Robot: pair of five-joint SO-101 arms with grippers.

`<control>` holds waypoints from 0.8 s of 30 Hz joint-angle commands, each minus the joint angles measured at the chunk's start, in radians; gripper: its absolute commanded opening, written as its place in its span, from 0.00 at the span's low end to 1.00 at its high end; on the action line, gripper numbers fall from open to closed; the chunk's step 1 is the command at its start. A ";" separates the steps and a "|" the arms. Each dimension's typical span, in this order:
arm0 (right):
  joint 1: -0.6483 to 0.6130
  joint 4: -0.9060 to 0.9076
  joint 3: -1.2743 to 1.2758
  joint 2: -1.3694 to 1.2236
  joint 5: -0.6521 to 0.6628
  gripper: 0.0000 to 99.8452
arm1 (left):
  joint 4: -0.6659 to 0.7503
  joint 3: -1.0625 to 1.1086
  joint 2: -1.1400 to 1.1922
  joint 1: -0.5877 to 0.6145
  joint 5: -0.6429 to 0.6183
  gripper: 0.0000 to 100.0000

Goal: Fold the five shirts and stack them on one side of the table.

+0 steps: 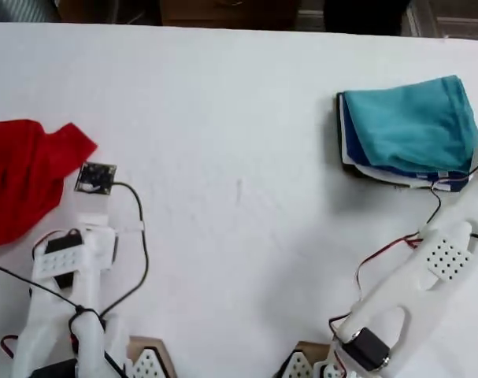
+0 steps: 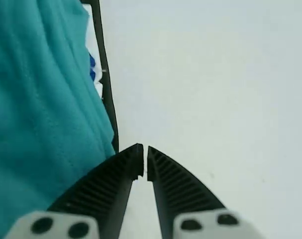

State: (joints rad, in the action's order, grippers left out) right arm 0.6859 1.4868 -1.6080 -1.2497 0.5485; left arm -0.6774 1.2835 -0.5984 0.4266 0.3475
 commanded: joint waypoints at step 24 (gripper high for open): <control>-0.283 0.286 0.196 0.490 -0.146 0.02 | 0.018 -0.005 -0.018 0.005 -0.006 0.03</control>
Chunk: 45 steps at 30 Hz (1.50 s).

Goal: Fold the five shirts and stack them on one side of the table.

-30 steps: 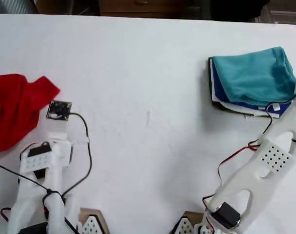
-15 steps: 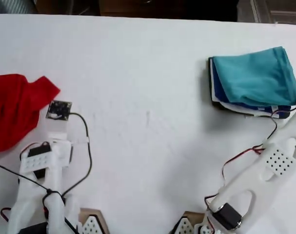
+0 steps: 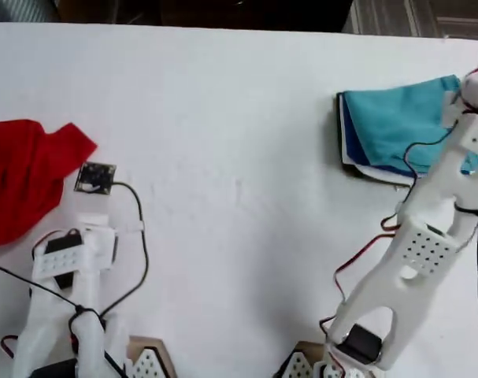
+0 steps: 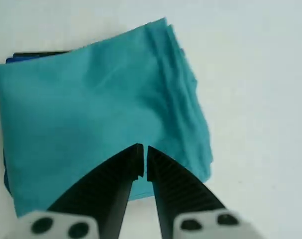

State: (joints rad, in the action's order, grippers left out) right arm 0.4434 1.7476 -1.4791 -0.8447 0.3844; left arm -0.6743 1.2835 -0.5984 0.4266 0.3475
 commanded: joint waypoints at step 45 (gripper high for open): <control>-0.114 -0.585 0.440 0.062 -0.031 0.02 | 0.017 -0.005 -0.018 0.003 -0.006 0.03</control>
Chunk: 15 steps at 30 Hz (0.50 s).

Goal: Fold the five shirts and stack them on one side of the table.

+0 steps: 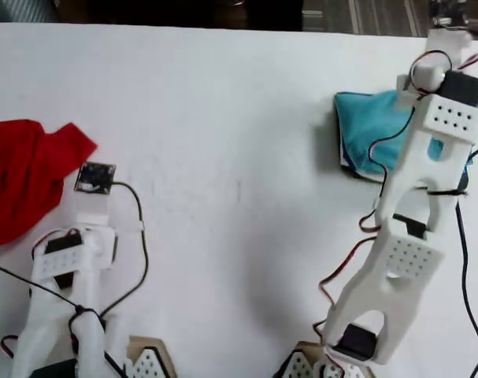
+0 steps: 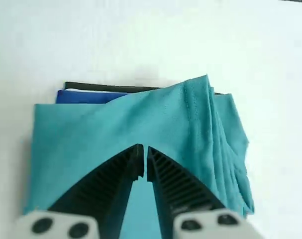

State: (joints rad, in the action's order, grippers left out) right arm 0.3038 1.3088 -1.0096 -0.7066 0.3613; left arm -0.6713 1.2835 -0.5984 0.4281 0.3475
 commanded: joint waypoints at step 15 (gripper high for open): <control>0.070 -0.097 -0.408 -0.298 -0.009 0.02 | 0.014 -0.005 -0.018 0.002 -0.005 0.03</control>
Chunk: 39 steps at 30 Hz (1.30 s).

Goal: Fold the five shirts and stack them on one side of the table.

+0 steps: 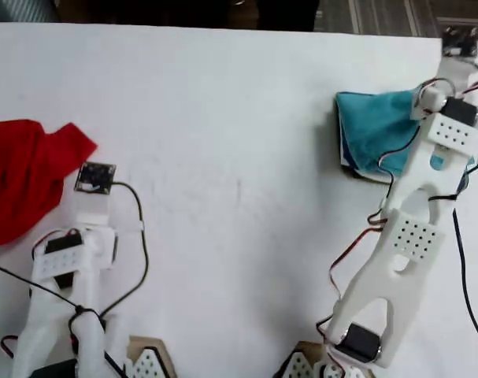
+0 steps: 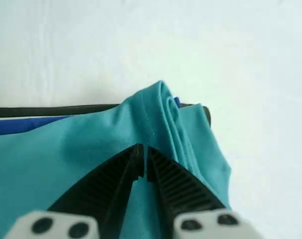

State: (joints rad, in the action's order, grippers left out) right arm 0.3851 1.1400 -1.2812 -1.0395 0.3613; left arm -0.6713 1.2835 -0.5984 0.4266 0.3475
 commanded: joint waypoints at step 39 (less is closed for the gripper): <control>-0.245 0.633 -0.310 1.351 -0.008 0.02 | 0.014 -0.005 -0.018 0.005 -0.006 0.03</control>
State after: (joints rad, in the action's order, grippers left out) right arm 0.1488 1.7492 -1.6387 0.2048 0.3613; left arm -0.6713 1.2835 -0.5984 0.4266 0.3475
